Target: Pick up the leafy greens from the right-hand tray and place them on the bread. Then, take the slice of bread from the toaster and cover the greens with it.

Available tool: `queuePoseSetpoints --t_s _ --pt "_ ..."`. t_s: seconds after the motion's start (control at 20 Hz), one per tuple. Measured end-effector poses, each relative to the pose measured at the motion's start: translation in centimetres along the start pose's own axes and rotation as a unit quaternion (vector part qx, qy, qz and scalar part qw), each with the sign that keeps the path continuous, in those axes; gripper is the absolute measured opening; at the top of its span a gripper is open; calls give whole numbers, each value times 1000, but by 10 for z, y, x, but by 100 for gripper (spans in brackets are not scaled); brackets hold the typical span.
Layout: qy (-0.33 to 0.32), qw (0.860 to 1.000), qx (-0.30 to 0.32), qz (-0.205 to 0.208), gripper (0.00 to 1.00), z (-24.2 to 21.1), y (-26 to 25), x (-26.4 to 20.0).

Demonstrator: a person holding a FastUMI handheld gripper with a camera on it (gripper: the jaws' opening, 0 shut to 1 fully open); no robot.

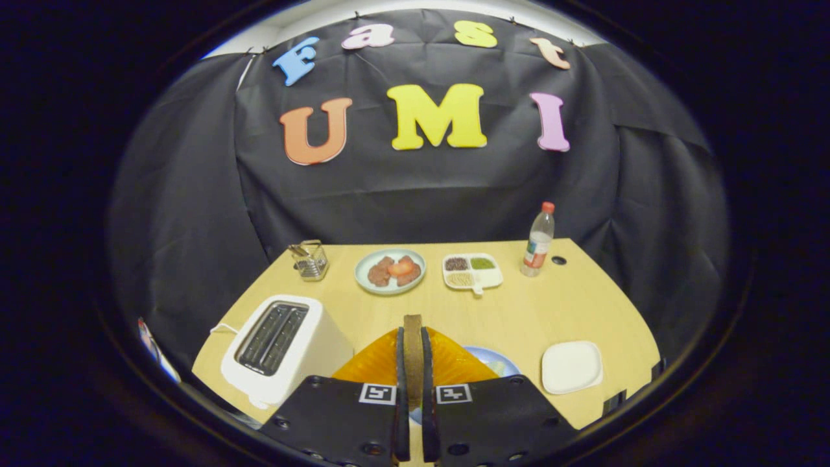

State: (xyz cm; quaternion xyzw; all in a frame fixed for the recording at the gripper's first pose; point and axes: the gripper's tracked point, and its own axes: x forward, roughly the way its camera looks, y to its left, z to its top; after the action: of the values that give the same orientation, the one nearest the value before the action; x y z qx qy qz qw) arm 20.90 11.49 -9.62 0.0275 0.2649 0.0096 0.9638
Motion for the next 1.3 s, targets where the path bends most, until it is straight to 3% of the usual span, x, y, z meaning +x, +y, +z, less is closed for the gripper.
queuePoseSetpoints --t_s 0.35,0.7,0.9,1.2,1.3 --pt "79 994 64 49 8 -57 -38 32" --pt "71 996 42 37 10 -82 -88 63" --pt "62 998 6 4 11 -99 -106 78" --pt "32 998 -31 -48 24 -109 -126 81" --pt "3 997 -38 -68 43 -104 -130 77"
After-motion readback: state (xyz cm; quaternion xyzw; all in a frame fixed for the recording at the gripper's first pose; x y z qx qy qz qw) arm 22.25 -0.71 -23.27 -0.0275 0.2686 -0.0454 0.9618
